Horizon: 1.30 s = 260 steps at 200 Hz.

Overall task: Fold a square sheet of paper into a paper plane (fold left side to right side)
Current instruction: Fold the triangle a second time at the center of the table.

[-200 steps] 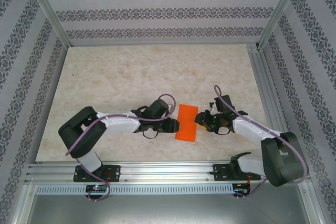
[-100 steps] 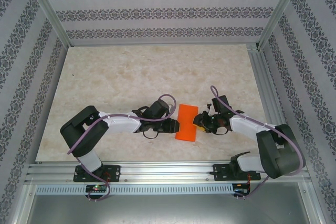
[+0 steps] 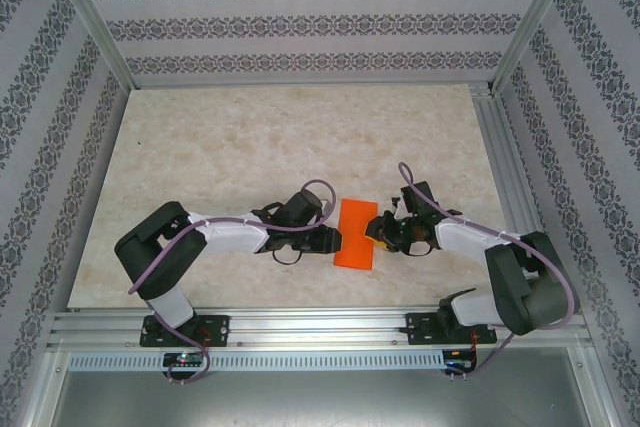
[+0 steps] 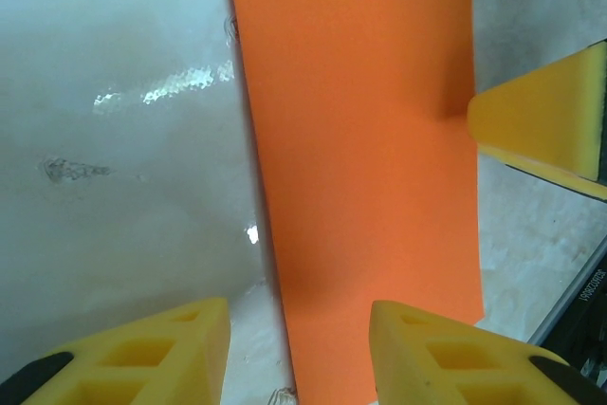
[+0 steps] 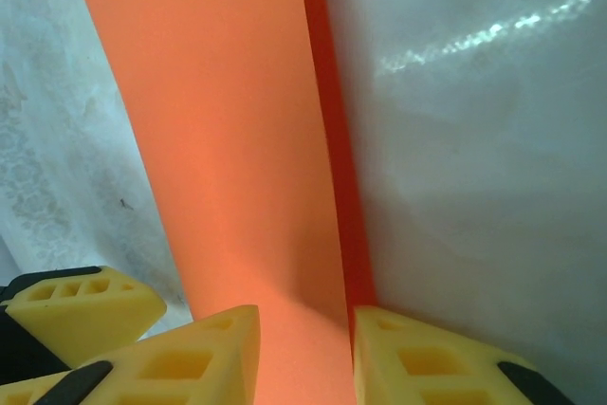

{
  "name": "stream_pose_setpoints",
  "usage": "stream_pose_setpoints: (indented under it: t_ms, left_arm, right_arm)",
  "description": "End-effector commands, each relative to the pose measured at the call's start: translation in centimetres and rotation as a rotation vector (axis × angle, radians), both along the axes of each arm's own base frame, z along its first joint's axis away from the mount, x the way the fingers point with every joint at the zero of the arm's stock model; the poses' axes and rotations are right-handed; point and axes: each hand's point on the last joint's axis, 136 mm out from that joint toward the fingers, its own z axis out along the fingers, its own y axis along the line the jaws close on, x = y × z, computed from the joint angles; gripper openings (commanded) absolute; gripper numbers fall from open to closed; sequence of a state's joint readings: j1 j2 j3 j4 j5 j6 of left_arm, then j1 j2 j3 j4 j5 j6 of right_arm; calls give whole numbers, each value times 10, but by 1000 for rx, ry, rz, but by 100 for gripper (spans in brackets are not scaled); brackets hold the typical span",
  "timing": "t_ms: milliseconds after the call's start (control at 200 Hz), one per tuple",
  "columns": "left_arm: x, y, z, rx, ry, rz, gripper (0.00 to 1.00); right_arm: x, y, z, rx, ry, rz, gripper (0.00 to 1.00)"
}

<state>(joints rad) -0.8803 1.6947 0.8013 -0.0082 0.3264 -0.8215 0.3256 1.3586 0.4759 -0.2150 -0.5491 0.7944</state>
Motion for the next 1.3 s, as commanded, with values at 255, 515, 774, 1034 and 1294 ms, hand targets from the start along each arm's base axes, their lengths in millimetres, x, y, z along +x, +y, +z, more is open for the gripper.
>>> stream_pose_setpoints:
  t_ms: [255, 515, 774, 1034, 1294]
  left_arm:
    - [3, -2, 24, 5, -115, -29, 45]
    - [-16, -19, 60, -1, -297, -208, 49]
    - [-45, -39, 67, 52, -416, -363, 57]
    - [-50, -54, 59, 132, -474, -390, 70]
    - [-56, -65, 43, 215, -463, -434, 71]
  right_arm:
    - [19, 8, 32, 34, -93, 7, 31]
    - [30, 7, 36, 26, -85, 5, 30]
    - [48, 8, 41, 16, -82, 19, 29]
    - [56, 9, 43, 18, -75, 16, 26]
    - [56, 8, 40, 17, -60, 11, 26]
